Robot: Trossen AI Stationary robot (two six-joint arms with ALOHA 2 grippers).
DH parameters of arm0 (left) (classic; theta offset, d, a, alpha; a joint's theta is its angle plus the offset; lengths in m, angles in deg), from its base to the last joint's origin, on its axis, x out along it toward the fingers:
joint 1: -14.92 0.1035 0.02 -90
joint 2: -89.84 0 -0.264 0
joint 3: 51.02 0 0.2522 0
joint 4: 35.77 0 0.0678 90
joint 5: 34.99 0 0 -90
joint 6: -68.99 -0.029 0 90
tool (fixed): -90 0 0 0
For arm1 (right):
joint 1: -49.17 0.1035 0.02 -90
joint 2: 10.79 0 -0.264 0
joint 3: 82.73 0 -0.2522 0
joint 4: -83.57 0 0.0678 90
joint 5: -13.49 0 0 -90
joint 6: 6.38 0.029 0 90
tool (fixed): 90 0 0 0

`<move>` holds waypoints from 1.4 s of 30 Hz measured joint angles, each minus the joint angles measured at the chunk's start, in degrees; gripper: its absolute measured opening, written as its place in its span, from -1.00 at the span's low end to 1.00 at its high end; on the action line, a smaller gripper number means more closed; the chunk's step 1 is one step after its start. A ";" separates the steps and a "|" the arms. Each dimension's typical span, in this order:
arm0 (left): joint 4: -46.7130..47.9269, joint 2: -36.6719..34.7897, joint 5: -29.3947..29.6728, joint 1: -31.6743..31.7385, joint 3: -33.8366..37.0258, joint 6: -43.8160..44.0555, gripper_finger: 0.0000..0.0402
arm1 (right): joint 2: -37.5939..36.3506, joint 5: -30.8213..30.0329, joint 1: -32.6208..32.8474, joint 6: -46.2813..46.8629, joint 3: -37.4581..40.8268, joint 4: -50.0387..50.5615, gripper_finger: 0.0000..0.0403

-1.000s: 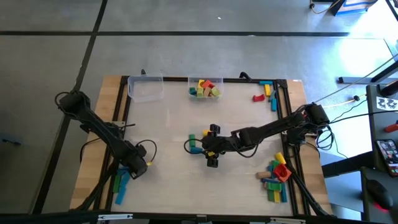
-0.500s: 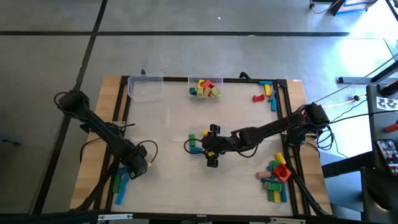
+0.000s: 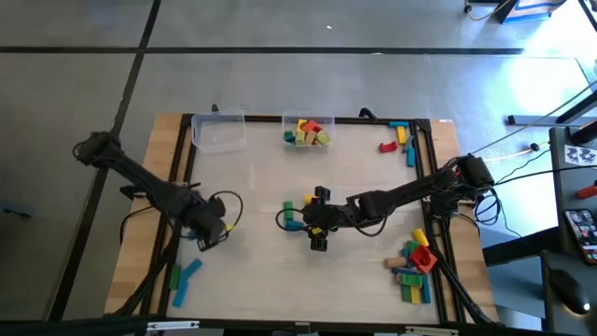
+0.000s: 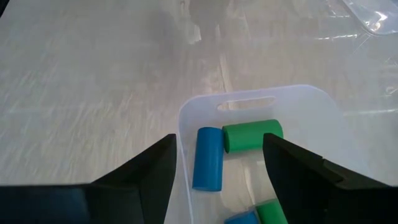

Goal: Sort blocks by size
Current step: Put the blue rectangular block into the top left transparent bin

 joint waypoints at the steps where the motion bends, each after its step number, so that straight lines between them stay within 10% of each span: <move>1: 0.30 -0.65 1.68 0.95 -0.61 -1.74 -0.33 | 0.00 0.00 0.00 0.00 0.00 0.00 0.18; 20: -4.24 -9.35 24.25 35.23 -5.22 -28.62 -0.32 | 0.00 -0.02 -0.04 0.00 0.00 0.02 0.18; 42: -29.53 1.51 25.04 71.62 -3.34 -53.36 -0.32 | 1.79 -0.04 -0.04 -0.02 0.04 0.27 0.18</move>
